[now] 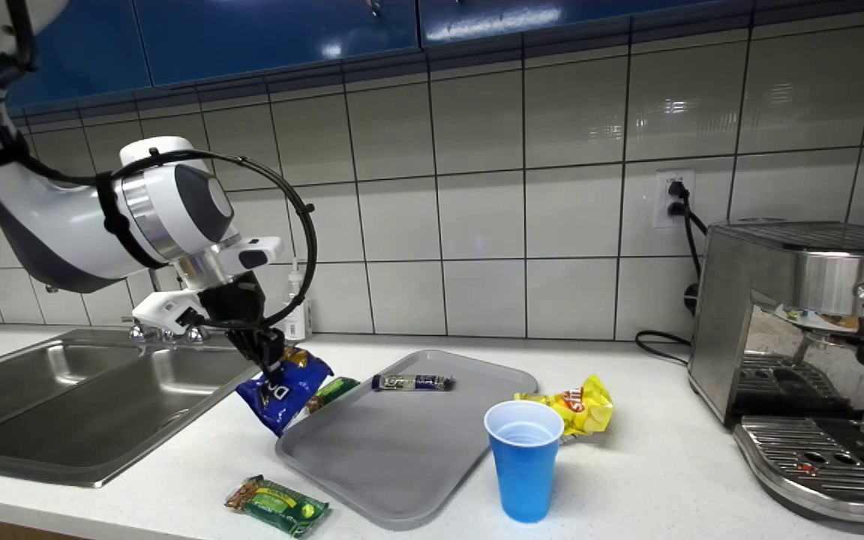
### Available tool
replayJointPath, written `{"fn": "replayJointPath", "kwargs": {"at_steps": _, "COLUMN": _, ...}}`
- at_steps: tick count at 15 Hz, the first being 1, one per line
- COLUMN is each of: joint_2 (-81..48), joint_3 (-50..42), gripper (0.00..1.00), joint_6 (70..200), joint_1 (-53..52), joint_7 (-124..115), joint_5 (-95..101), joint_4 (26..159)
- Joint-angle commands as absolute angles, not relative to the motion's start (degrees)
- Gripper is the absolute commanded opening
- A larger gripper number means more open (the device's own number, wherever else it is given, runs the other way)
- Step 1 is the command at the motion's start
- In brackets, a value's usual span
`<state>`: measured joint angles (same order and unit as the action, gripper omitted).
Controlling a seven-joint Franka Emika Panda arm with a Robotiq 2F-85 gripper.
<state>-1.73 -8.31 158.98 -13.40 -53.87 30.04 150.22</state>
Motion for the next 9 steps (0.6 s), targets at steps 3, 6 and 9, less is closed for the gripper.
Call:
{"fn": "replayJointPath", "kwargs": {"at_steps": 3, "joint_2": -3.0, "joint_3": -10.6, "gripper": 0.00, "joint_6": 156.3, "joint_1": -13.0, "joint_7": -60.5, "joint_5": 33.5, "joint_4": 147.5}}
{"fn": "replayJointPath", "kwargs": {"at_steps": 6, "joint_2": -4.4, "joint_3": -11.9, "gripper": 0.00, "joint_6": 155.5, "joint_1": -13.2, "joint_7": -62.7, "joint_5": 34.5, "joint_4": 146.3}}
{"fn": "replayJointPath", "kwargs": {"at_steps": 9, "joint_2": -6.4, "joint_3": -9.2, "gripper": 0.00, "joint_6": 155.0, "joint_1": -9.7, "joint_7": -63.7, "joint_5": 34.2, "joint_4": 144.9}}
